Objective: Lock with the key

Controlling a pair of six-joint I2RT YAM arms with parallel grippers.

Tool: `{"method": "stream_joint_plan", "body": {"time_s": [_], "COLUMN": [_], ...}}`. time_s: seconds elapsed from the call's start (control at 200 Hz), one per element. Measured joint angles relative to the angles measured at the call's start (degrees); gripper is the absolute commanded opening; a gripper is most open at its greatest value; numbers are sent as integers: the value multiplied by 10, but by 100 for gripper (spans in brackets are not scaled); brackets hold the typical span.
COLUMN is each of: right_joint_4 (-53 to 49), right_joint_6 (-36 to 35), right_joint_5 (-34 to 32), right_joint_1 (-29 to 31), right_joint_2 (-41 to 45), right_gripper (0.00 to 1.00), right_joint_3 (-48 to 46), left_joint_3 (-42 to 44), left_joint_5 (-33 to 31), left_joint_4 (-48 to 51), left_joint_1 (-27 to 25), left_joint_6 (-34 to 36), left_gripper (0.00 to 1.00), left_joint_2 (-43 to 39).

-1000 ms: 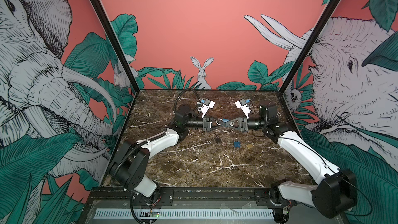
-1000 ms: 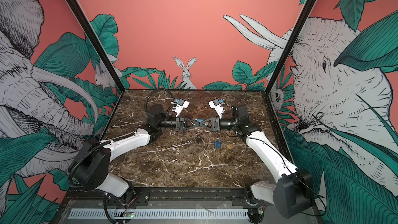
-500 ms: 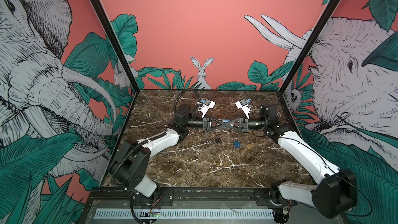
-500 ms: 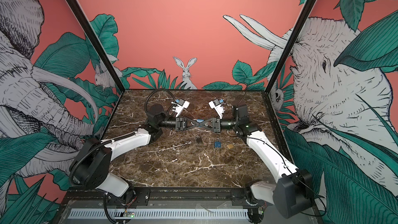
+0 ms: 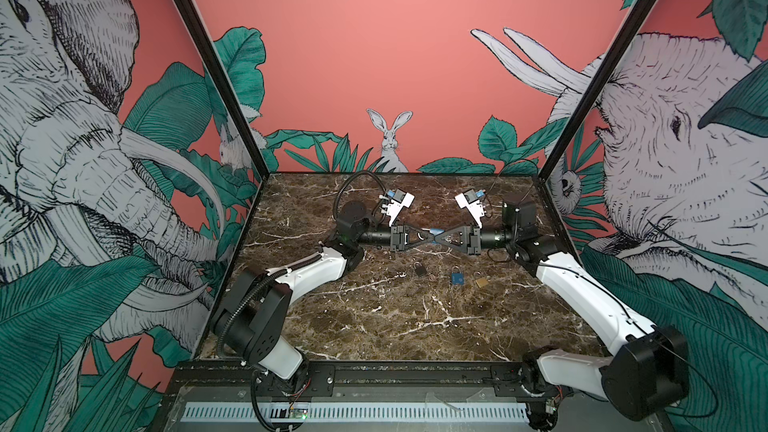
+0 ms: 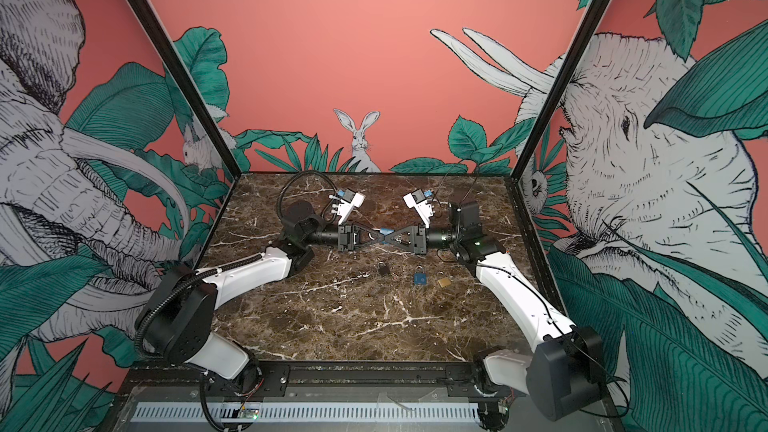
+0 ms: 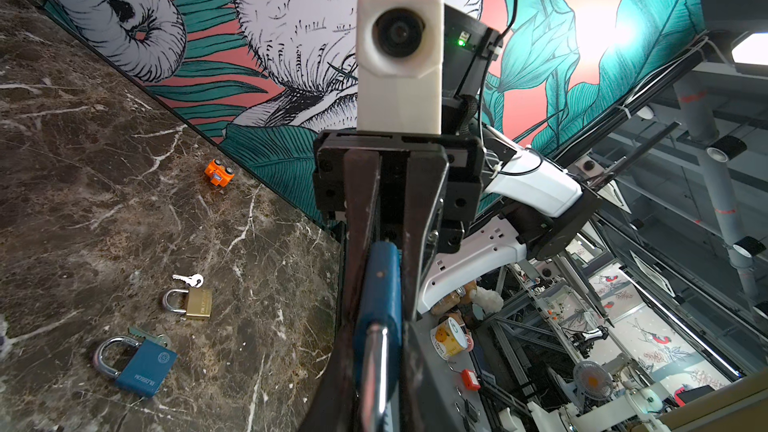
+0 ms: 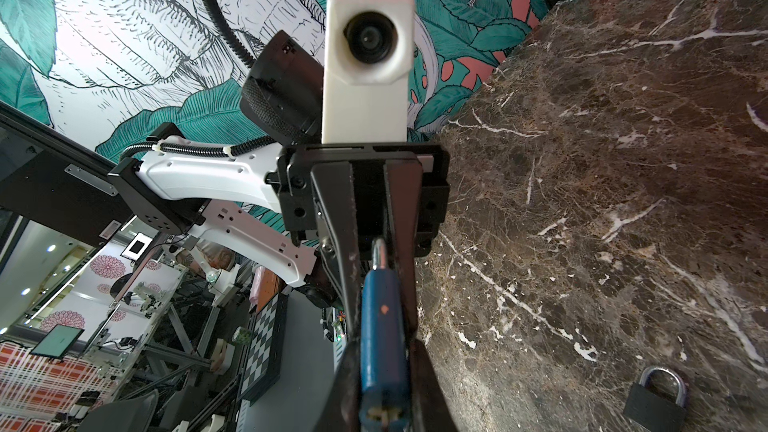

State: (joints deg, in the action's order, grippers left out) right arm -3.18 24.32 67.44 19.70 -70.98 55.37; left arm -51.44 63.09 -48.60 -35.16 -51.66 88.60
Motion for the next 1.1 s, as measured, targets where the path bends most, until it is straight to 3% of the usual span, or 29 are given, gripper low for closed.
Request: {"method": "stream_joint_plan", "body": {"time_s": [0.27, 1.1], "right_joint_4": [0, 23], "right_joint_6": [10, 26], "right_joint_5": [-19, -25], "right_joint_1": [-7, -19], "right_joint_2": [3, 20], "right_gripper": [28, 27], "right_joint_3": [-4, -19], "left_joint_3": [26, 32], "left_joint_5": [-18, -25], "left_joint_4": [-28, -56], "left_joint_1": [11, 20], "left_joint_6": [-1, -16], "left_gripper": [0, 0], "left_joint_2": [0, 0]}}
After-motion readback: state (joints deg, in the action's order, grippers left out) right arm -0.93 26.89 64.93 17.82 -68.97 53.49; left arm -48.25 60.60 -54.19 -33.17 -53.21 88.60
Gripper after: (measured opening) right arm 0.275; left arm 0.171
